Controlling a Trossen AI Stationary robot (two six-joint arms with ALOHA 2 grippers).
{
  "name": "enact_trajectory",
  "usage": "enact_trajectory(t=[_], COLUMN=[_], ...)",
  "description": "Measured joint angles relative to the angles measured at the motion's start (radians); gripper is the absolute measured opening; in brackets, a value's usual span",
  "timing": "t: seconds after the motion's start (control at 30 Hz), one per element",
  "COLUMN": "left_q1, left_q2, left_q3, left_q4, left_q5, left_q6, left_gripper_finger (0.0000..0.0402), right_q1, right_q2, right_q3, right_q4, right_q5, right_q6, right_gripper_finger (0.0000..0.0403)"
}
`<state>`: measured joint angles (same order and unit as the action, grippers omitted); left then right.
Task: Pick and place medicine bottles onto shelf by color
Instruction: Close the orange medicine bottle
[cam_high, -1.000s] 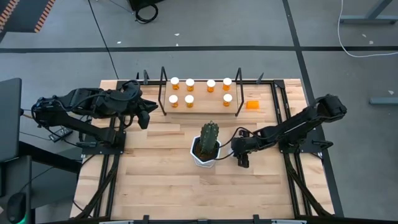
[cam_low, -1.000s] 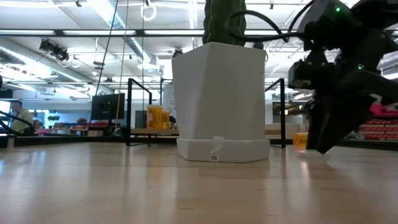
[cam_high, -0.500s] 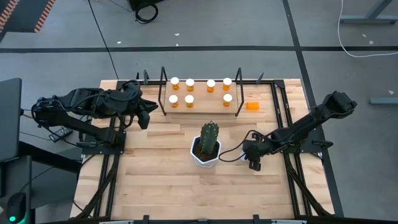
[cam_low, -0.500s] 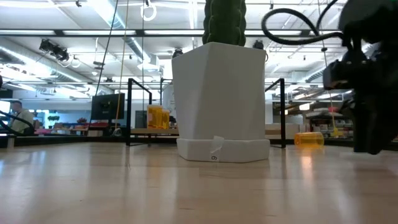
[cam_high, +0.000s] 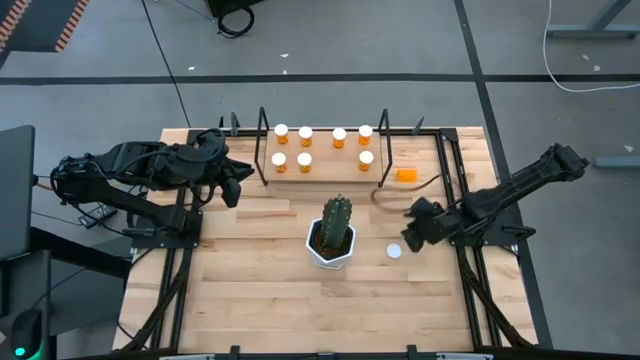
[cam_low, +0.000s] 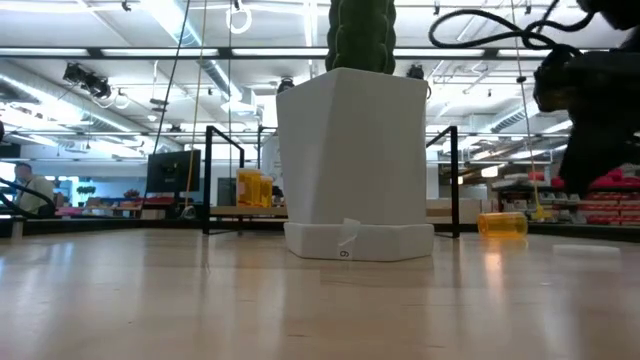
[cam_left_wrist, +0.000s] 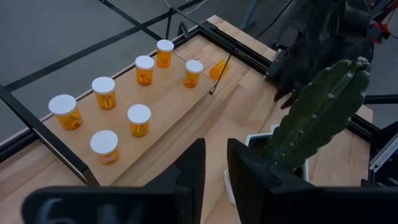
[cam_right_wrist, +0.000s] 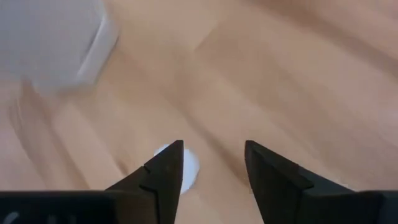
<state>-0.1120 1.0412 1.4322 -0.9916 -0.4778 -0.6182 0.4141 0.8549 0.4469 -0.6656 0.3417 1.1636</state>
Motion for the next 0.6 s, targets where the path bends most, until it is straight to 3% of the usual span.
enact_trajectory(t=[0.17,0.4,0.5,0.6], left_q1=[0.000,0.000,0.000,0.000], left_q2=[0.000,0.000,0.000,0.000], left_q3=[0.000,0.000,0.000,0.000], left_q4=[0.000,0.000,0.000,0.000], left_q5=[0.000,0.000,0.000,0.000], left_q6=[0.001,0.028,0.028,0.028], left_gripper_finger=[0.0073,0.0086,0.0090,0.0091], right_q1=[-0.016,-0.173,-0.262,-0.354], right_q2=[-0.149,-0.185,-0.176,-0.154], right_q3=[0.002,0.003,0.003,0.003], right_q4=[-0.165,-0.327,-0.287,-0.232], right_q5=[0.119,0.171,0.197,0.201], right_q6=[0.182,0.134,0.084,-0.076], right_gripper_finger=[0.0201,0.0253,0.0272,0.0284])
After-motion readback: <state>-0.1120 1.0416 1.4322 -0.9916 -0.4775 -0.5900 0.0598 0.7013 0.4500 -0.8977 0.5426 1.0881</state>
